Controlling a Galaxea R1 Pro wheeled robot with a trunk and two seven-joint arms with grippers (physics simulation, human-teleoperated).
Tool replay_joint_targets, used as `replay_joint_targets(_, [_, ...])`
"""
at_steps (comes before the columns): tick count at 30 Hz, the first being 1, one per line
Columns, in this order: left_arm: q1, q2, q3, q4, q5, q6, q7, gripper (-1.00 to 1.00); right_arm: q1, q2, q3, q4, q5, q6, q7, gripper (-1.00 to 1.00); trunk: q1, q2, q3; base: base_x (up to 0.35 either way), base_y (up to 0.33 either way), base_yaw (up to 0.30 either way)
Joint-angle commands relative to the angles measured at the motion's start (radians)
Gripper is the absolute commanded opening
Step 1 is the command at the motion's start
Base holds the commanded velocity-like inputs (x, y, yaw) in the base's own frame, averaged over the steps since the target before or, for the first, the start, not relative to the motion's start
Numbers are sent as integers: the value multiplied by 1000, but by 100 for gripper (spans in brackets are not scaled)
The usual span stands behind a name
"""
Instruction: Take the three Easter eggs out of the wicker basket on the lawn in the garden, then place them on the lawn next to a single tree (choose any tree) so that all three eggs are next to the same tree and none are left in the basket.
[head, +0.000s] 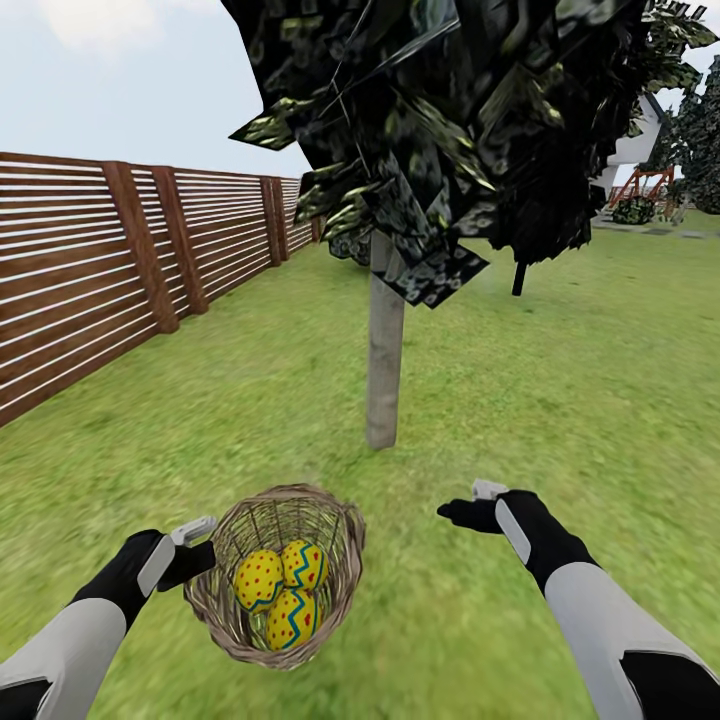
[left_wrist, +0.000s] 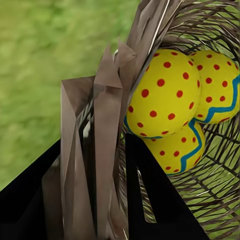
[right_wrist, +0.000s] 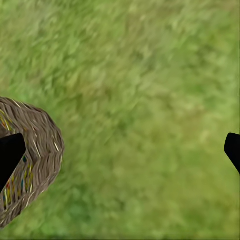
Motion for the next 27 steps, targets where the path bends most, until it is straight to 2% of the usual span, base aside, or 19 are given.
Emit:
replay_joint_targets(1, [-1, 0, 5, -2, 16, 5, 3, -100, -1, 0, -3, 1, 0, 6, 3, 100, 4, -8, -4, 0, 0, 0])
replay_joint_targets(3, [-1, 0, 5, -2, 16, 4, 3, -100, -1, 0, -3, -1, 0, 5, 3, 100, 11, -22, -10, 0, 0, 0])
replay_joint_targets(11, [-1, 1, 6, -3, 16, 5, 4, -100, 0, 0, -3, -2, 0, 5, 3, 100, 11, -22, -10, 2, 0, 0])
replay_joint_targets(27, [-1, 0, 5, -2, 16, 5, 4, -100, 0, 0, -3, -3, 0, 6, 2, 100, 11, -22, -10, 314, 17, 0])
